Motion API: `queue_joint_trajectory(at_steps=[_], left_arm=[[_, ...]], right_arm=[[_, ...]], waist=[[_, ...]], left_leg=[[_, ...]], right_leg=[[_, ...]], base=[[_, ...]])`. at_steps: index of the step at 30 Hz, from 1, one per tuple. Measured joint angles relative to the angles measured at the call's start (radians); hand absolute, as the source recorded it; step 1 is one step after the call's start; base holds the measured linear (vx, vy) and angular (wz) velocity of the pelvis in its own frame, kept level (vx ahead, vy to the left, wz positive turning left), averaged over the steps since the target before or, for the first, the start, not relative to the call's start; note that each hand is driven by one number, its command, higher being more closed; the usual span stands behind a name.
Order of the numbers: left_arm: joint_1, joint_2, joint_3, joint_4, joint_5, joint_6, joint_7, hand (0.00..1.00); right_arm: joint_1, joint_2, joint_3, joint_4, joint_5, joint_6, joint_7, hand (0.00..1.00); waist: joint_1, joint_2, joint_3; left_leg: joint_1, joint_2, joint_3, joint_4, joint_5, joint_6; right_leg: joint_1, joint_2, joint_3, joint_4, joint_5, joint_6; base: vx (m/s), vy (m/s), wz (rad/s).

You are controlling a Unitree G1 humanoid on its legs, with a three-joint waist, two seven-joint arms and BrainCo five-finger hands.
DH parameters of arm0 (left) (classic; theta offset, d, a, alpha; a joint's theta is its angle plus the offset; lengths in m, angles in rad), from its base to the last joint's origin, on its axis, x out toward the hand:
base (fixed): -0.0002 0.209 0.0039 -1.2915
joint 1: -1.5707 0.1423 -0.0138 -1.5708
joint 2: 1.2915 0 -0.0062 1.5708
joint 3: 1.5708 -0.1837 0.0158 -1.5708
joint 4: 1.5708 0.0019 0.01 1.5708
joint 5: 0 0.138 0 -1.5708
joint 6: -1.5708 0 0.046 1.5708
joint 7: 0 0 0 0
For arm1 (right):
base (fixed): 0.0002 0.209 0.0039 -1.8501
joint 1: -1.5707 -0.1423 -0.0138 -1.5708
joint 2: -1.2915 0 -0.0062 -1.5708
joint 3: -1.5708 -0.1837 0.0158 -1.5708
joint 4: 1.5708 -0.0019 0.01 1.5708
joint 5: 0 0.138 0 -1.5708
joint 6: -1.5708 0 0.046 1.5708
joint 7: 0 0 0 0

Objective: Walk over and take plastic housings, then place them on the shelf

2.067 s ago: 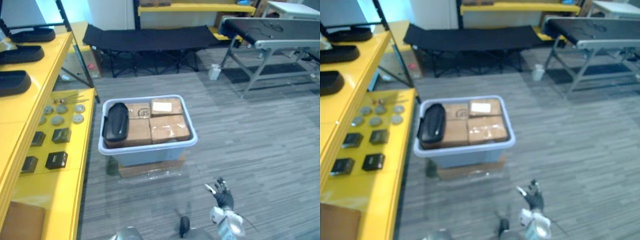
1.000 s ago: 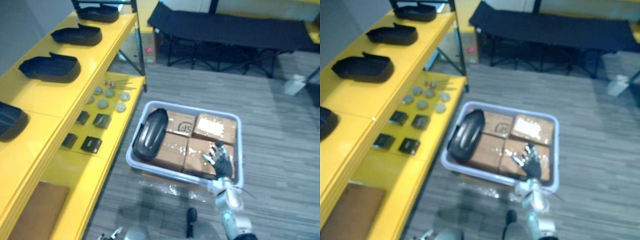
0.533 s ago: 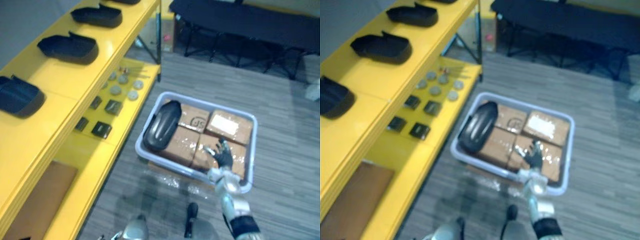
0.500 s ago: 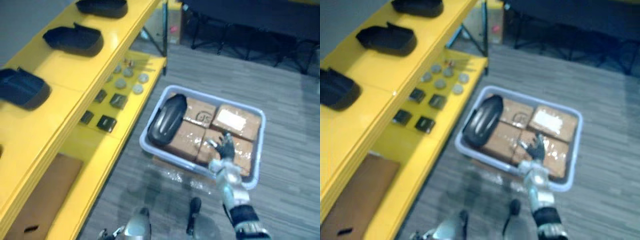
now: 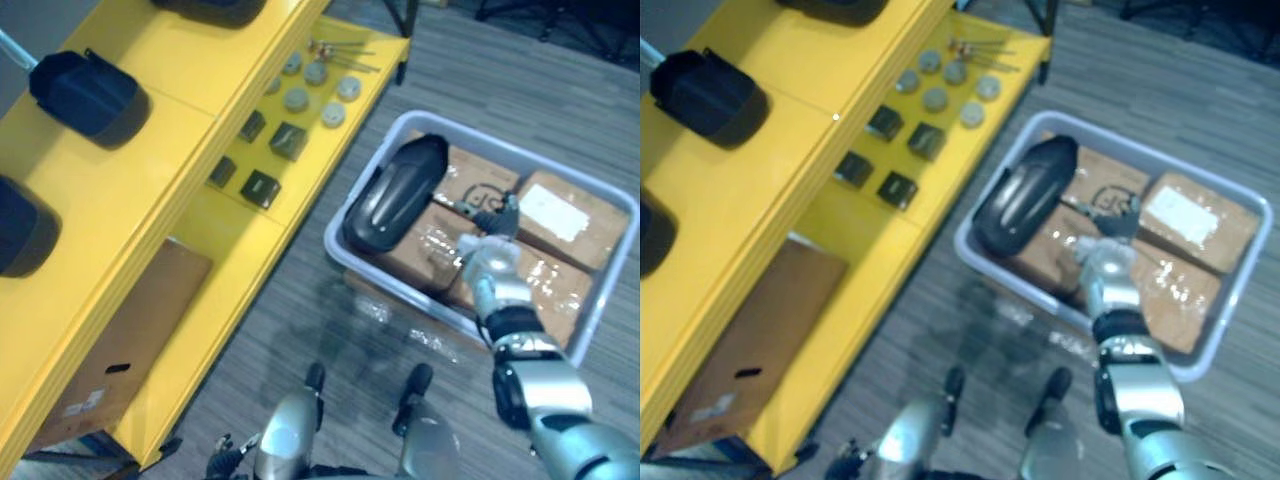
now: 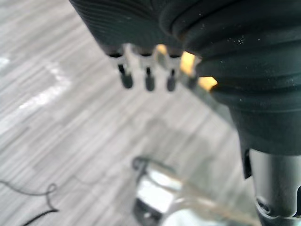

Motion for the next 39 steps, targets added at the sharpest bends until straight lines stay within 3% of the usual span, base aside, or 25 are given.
queue_joint_trajectory(at_steps=[2, 7, 13, 24, 25, 34, 38, 39], left_arm=[[0.000, -0.007, -0.015, 0.002, -0.001, 0.000, -0.009, 0.00], [-0.003, -0.009, -0.035, 0.033, -0.032, -0.001, -0.031, 0.00], [-0.042, -0.012, -0.068, 0.060, -0.038, 0.001, -0.040, 0.00], [-0.050, -0.017, -0.083, 0.082, -0.073, -0.002, -0.038, 0.00], [-0.052, -0.016, -0.094, 0.085, -0.079, -0.003, -0.038, 0.00], [-0.078, -0.016, -0.111, 0.114, -0.120, -0.004, -0.032, 0.00], [-0.080, -0.016, -0.111, 0.112, -0.149, 0.001, -0.033, 0.00], [-0.083, -0.017, -0.112, 0.112, -0.149, 0.002, -0.035, 0.00]], right_arm=[[-0.045, -0.019, 0.008, 0.050, 0.002, 0.015, -0.008, 0.00], [-0.105, -0.052, 0.008, 0.127, 0.002, 0.030, -0.012, 0.00], [-0.131, -0.089, 0.008, 0.127, 0.000, 0.033, 0.008, 0.00], [-0.146, -0.080, 0.031, 0.148, -0.050, 0.151, 0.027, 0.00], [-0.150, -0.080, 0.033, 0.148, -0.052, 0.163, 0.024, 1.00], [-0.195, -0.155, 0.030, 0.161, -0.140, 0.307, -0.013, 1.00], [-0.196, -0.172, 0.042, 0.199, -0.266, 0.462, 0.050, 1.00], [-0.192, -0.173, 0.055, 0.204, -0.292, 0.474, 0.049, 1.00]], waist=[[0.004, 0.014, 0.006], [0.031, 0.018, 0.008], [0.047, 0.054, 0.025], [0.056, 0.056, 0.025], [0.057, 0.056, 0.025], [0.084, 0.060, 0.023], [0.091, 0.068, 0.018], [0.093, 0.069, 0.017]], left_leg=[[-0.014, -0.003, -0.017, 0.007, 0.000, 0.000], [-0.049, -0.010, -0.024, 0.038, 0.000, 0.000], [-0.090, -0.023, -0.048, 0.080, -0.005, 0.008], [-0.115, -0.021, -0.050, 0.102, -0.005, 0.008], [-0.116, -0.021, -0.050, 0.102, -0.005, 0.008], [-0.174, -0.025, -0.051, 0.133, -0.005, 0.008], [-0.185, -0.027, -0.051, 0.138, -0.006, 0.009], [-0.189, -0.028, -0.051, 0.139, -0.006, 0.009]], right_leg=[[-0.005, -0.004, -0.017, 0.012, -0.003, -0.003], [-0.047, -0.022, -0.019, 0.076, -0.030, -0.005], [-0.065, -0.039, -0.041, 0.116, -0.045, -0.006], [-0.081, -0.038, -0.041, 0.122, -0.043, -0.005], [-0.082, -0.038, -0.041, 0.122, -0.043, -0.005], [-0.142, -0.056, -0.045, 0.165, -0.050, -0.012], [-0.150, -0.061, -0.050, 0.177, -0.055, -0.011], [-0.154, -0.062, -0.051, 0.179, -0.055, -0.011]], base=[[-0.02, 0.008, 0.19], [-0.04, 0.009, 0.09], [-0.09, 0.025, 0.12], [-0.02, 0.007, 0.01], [0.00, 0.000, 0.00], [-0.01, 0.019, 0.02], [-0.01, 0.018, 0.03], [-0.03, 0.042, 0.06]])
